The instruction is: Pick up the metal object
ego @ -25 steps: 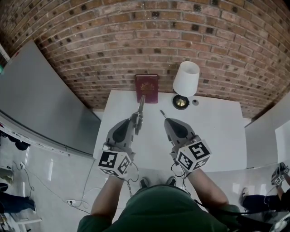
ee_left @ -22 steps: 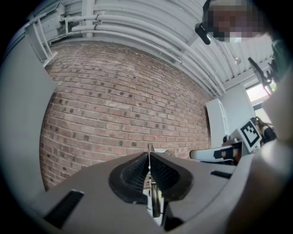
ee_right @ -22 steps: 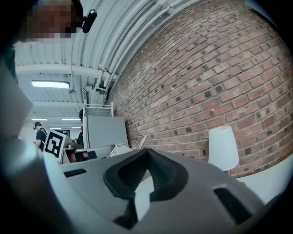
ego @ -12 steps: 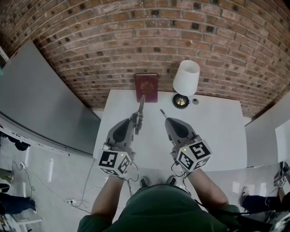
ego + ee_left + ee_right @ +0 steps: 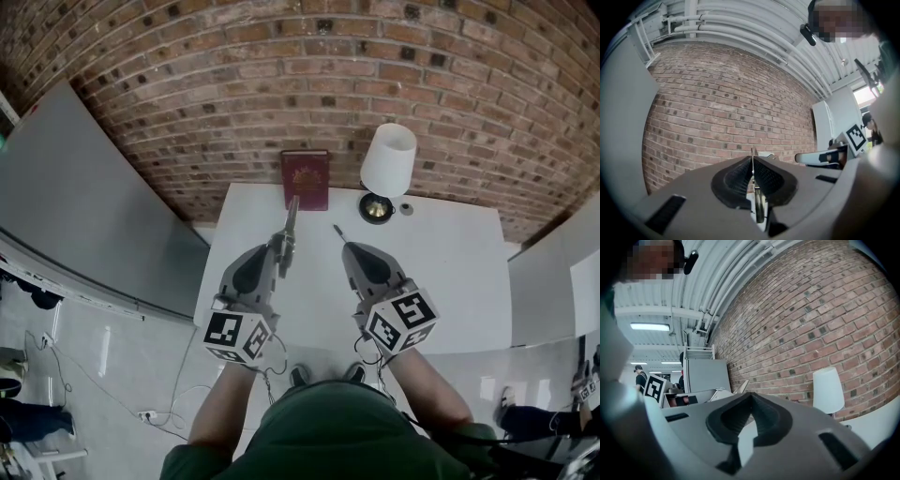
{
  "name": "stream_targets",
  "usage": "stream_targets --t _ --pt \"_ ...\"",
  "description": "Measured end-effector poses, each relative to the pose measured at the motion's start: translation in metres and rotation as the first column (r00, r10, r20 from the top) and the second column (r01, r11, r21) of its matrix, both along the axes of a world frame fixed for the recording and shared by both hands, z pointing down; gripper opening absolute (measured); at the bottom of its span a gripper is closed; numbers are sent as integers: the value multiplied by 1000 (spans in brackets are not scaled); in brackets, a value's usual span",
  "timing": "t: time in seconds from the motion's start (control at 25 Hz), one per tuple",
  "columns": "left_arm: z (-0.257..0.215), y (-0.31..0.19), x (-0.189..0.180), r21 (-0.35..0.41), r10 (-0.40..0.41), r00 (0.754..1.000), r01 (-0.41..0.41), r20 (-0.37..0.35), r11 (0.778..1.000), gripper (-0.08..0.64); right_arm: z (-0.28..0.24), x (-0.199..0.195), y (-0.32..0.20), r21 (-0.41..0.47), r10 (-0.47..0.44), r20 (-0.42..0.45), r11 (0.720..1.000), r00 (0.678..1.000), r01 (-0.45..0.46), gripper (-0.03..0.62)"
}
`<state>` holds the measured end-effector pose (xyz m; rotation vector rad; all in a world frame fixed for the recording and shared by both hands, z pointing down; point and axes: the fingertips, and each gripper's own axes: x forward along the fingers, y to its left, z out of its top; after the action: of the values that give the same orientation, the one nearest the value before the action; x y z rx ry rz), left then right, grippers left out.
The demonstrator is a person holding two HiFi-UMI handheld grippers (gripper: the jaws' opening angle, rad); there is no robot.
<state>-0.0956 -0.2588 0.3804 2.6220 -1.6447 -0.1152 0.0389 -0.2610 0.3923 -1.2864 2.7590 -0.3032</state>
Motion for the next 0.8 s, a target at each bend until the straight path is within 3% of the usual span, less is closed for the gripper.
stream_targets --t 0.8 --pt "1 3 -1 -2 1 1000 -1 3 1000 14 -1 0 3 6 15 2 1000 1000 -15 2"
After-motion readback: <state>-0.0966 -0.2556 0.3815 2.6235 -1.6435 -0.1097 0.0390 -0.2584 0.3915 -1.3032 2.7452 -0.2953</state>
